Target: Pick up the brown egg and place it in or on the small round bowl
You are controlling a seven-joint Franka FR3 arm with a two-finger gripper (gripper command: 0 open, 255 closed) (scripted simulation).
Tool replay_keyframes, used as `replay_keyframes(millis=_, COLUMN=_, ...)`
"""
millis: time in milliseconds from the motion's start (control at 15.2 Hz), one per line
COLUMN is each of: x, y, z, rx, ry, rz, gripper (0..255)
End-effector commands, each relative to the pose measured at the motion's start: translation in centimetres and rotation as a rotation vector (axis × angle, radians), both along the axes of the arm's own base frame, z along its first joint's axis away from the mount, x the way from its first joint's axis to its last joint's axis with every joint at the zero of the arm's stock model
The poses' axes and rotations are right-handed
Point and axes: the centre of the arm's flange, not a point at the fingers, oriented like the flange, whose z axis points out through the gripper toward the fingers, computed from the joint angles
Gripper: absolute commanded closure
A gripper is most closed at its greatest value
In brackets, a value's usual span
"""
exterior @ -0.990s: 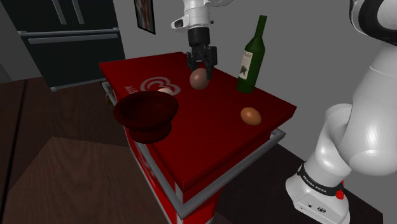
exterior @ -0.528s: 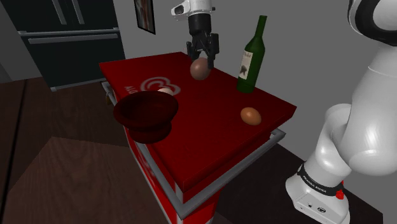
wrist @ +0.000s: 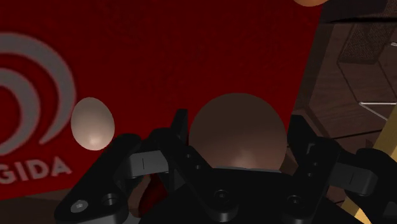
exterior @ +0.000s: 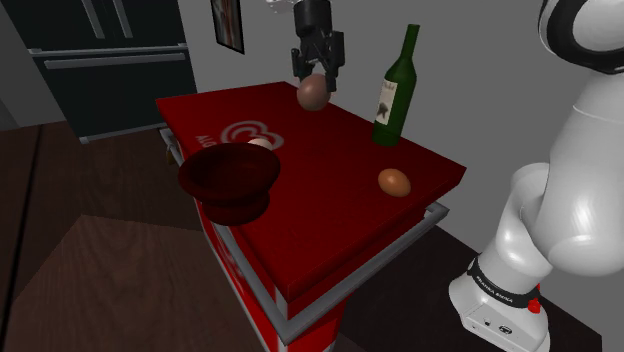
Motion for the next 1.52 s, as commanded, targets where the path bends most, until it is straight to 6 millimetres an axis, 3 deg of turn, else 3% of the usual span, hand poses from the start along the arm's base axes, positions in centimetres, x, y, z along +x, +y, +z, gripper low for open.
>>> replay_keyframes(millis=0, x=0.2, y=2.0, z=0.4, rx=0.000, ry=0.000, rz=0.000, gripper=255)
replay_keyframes(millis=924, x=1.6, y=20.4, z=0.6, rx=0.000, ry=0.000, rz=0.000, gripper=255)
replay_keyframes(millis=1452, x=1.6, y=20.4, z=-3.6, rx=0.000, ry=0.000, rz=0.000, gripper=255)
